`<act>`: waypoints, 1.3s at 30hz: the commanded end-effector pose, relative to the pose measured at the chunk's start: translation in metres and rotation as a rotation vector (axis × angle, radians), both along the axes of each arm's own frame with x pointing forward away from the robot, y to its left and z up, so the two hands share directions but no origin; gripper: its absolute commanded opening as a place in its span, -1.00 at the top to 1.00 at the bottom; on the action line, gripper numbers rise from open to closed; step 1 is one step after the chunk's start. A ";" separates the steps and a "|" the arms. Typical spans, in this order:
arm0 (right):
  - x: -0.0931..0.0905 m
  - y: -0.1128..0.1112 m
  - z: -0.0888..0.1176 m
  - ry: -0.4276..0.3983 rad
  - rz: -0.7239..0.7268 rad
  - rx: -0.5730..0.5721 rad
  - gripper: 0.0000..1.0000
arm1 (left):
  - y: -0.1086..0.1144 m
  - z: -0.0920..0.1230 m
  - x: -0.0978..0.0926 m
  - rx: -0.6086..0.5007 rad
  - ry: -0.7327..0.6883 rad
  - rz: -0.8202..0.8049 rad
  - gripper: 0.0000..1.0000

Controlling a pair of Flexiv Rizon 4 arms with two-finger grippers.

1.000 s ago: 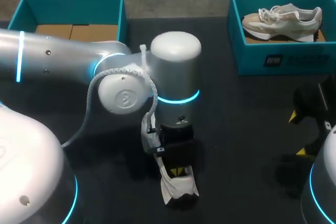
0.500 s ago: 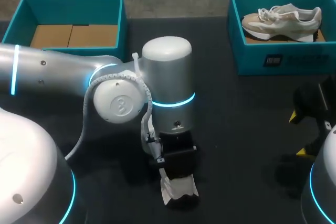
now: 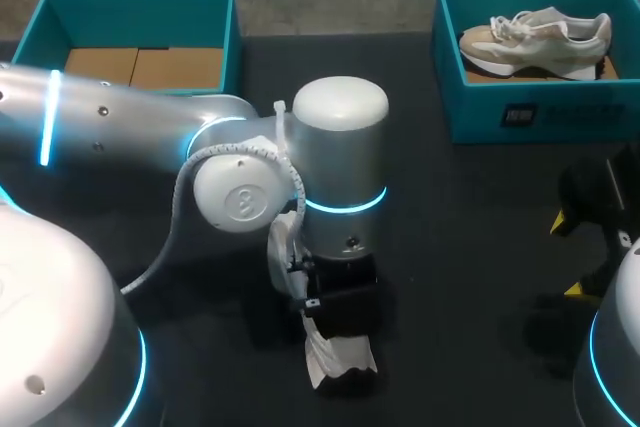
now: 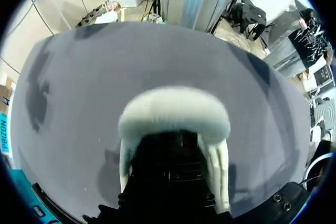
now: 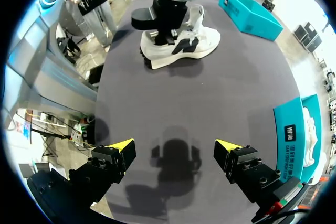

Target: Take the shoe out of the shoebox, open the shoe tongue, remove and reinsert the insole, then place the shoe into the shoebox

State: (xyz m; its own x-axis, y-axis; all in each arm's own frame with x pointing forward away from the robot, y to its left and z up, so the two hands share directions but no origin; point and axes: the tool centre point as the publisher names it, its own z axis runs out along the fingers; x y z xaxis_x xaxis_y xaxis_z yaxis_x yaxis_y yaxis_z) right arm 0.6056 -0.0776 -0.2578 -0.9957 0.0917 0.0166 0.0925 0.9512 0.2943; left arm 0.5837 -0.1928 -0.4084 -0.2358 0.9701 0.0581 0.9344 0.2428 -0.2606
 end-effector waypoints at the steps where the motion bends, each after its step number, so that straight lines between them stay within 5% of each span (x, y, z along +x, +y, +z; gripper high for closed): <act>1: -0.001 0.000 0.000 -0.001 -0.001 -0.002 -1.00 | 0.016 -0.001 0.013 -0.006 -0.019 0.007 1.00; 8: -0.001 0.000 0.000 -0.001 -0.001 -0.002 -1.00 | 0.023 0.004 0.024 -0.002 -0.041 0.021 1.00; 26: -0.001 0.000 0.000 -0.001 -0.001 -0.002 -1.00 | 0.009 0.045 0.015 -0.061 -0.074 -0.038 1.00; 39: -0.001 0.000 0.000 -0.001 -0.001 -0.002 -1.00 | 0.005 0.045 0.046 -0.034 -0.086 0.026 1.00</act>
State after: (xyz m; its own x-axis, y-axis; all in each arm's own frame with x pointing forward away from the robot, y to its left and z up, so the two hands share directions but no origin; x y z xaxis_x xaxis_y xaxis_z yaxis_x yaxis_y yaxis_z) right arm 0.6057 -0.0775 -0.2577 -0.9957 0.0916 0.0168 0.0925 0.9513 0.2942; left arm 0.6245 -0.1839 -0.3622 -0.2634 0.9646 -0.0087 0.9483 0.2573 -0.1858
